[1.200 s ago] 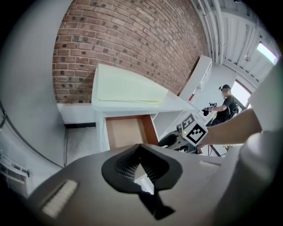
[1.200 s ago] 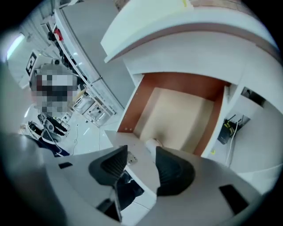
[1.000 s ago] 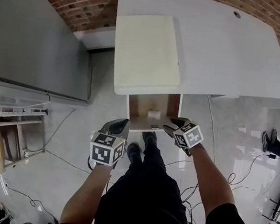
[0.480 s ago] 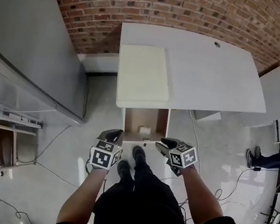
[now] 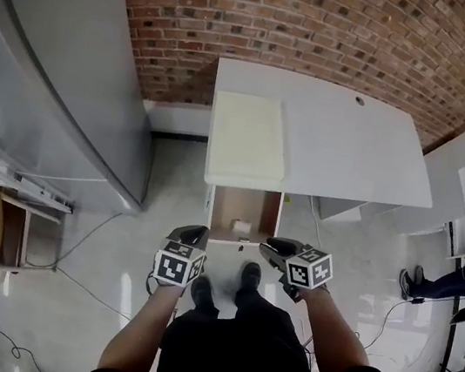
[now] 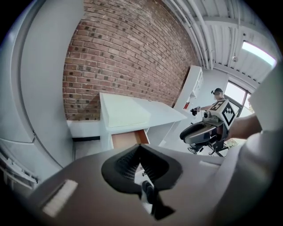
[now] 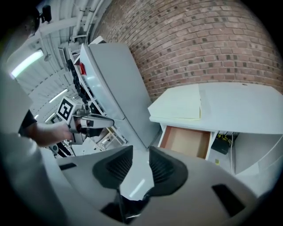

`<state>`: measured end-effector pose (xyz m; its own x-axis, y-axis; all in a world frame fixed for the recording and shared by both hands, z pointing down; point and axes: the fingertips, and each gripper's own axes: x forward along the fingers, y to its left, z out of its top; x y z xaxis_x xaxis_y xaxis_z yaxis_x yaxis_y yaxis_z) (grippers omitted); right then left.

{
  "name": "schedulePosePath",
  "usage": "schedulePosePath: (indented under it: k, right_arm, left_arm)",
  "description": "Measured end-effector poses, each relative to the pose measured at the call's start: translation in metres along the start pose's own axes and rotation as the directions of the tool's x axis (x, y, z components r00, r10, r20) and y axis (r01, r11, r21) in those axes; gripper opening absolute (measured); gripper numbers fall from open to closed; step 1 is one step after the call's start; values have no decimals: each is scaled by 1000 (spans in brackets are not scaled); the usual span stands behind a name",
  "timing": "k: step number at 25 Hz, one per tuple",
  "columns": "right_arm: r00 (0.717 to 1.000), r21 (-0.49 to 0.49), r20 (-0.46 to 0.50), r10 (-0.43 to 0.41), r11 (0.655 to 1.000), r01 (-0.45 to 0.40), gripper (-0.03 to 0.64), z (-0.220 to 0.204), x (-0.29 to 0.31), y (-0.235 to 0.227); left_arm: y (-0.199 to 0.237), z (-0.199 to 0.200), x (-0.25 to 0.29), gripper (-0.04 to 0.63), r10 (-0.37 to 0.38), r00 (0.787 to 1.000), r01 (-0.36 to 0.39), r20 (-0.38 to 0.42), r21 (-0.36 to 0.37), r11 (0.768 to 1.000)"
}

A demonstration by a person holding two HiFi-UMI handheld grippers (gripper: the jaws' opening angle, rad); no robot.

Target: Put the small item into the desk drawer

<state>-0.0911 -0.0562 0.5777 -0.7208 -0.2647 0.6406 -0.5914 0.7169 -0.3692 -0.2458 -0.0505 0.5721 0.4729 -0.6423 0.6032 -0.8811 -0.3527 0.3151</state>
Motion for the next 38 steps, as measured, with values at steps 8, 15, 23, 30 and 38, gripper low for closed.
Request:
schedulePosePath:
  k: [8, 15, 23, 30, 38]
  right_arm:
    - [999, -27, 47, 28, 999, -26, 114, 13, -23, -13]
    - [1000, -70, 6, -29, 997, 29, 74, -7, -73, -59]
    - [989, -146, 145, -28, 988, 49, 31, 13, -121, -94]
    - [942, -266, 331, 52, 963, 41, 15, 83, -170, -91]
    - [852, -356, 497, 166, 934, 26, 14, 150, -232, -57]
  left_arm:
    - [5, 15, -3, 12, 71, 998, -71, 1, -23, 997]
    - [-34, 39, 25, 12, 78, 997, -78, 3, -52, 996]
    - [-78, 75, 36, 12, 124, 992, -122, 36, -34, 992]
    - [-98, 122, 27, 12, 178, 980, -183, 91, 44, 982]
    - [-116, 192, -11, 12, 186, 946, -216, 264, 89, 972]
